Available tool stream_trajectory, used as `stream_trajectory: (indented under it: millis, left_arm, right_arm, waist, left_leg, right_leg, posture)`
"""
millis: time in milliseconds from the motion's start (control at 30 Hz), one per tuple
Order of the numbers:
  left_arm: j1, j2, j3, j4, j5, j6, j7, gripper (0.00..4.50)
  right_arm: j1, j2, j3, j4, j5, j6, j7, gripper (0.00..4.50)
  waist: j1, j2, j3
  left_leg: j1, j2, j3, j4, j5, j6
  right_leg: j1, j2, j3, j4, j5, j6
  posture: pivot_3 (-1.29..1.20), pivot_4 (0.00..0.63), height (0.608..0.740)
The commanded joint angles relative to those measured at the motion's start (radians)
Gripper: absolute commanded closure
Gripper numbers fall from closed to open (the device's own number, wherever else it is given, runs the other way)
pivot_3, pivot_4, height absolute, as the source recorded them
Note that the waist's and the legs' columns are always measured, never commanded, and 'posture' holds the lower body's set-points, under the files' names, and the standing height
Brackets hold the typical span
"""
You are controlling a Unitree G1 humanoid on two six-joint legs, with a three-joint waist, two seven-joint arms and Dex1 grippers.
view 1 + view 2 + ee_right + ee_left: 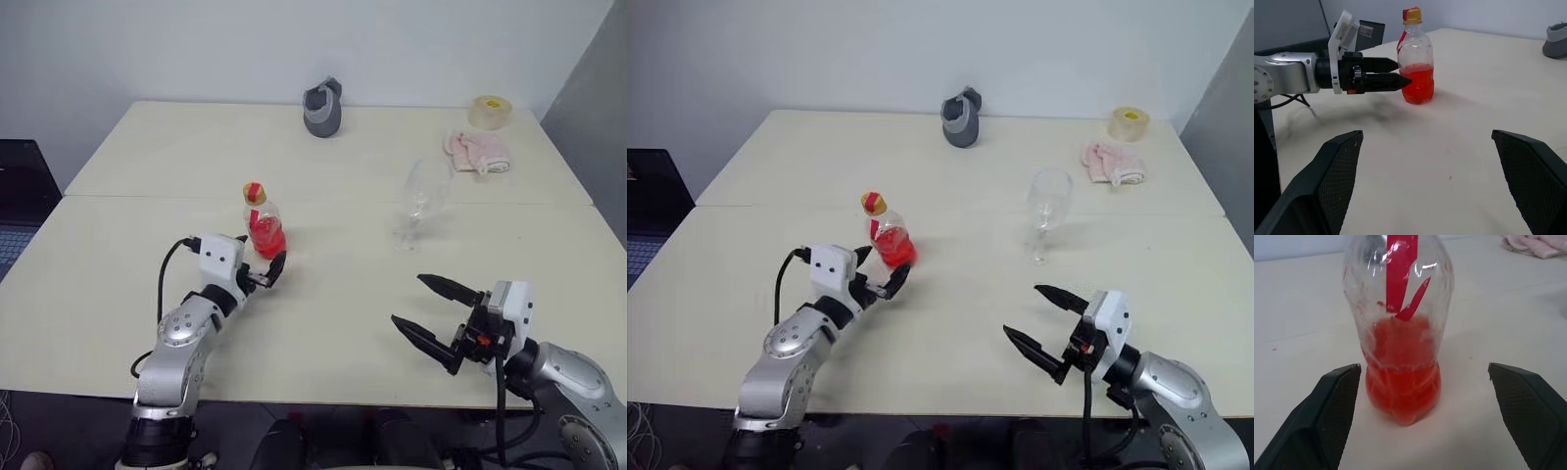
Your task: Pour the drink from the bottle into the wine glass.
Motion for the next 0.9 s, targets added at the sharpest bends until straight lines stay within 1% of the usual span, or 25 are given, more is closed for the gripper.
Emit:
stream_trajectory:
  millis: [33,100,300,633,900]
  left_arm:
    - [-0.047,-0.004,0.005,0.042,0.01,-0.05,-0.003,0.05]
    - [-0.072,-0.009,0.004,0.076,0.012,-0.065,-0.002,0.05]
    - [-0.121,-0.033,-0.017,0.154,0.024,-0.112,-0.008,0.05]
    - [-0.247,-0.123,-0.051,0.4,0.066,-0.257,0.0,0.05]
    - [-0.27,-0.129,-0.034,0.473,0.078,-0.324,0.0,0.05]
  right_arm:
    - [0.004,-0.008,0.007,-0.027,-0.007,-0.009,-0.012,0.0]
    - [0.002,-0.009,0.009,-0.025,-0.012,-0.01,-0.02,0.0]
    - [-0.001,-0.007,0.005,-0.025,-0.008,0.001,-0.046,0.0]
    - [0.015,-0.027,-0.005,-0.047,-0.01,0.018,-0.078,0.0]
    - [0.019,-0.037,-0.023,-0.057,0.005,0.042,-0.103,0.0]
  waist:
    - [0.0,0.0,0.0]
    - [0.0,0.0,0.0]
    - [0.0,0.0,0.0]
    - [0.002,-0.001,0.0]
    - [0.002,-0.001,0.0]
  left_leg:
    - [0.0,0.0,0.0,0.0,0.0,0.0]
    - [0.0,0.0,0.001,0.0,0.002,-0.003]
    - [0.0,0.0,0.0,0.0,0.002,-0.003]
    - [0.0,-0.001,0.001,0.001,0.002,-0.003]
    - [0.0,-0.001,0.001,0.001,0.002,-0.003]
  right_leg:
    - [0.0,0.0,0.0,0.0,0.0,0.0]
    - [0.0,0.0,0.0,0.0,0.0,0.0]
    - [0.0,0.0,0.0,-0.001,0.0,0.0]
    - [0.001,0.0,-0.001,-0.001,0.001,0.001]
    - [0.001,0.0,-0.001,-0.002,0.001,0.001]
  posture:
    - [0.0,0.15,0.74]
    - [0.0,0.15,0.74]
    - [0.0,0.15,0.74]
    - [0.0,0.15,0.74]
    - [0.0,0.15,0.74]
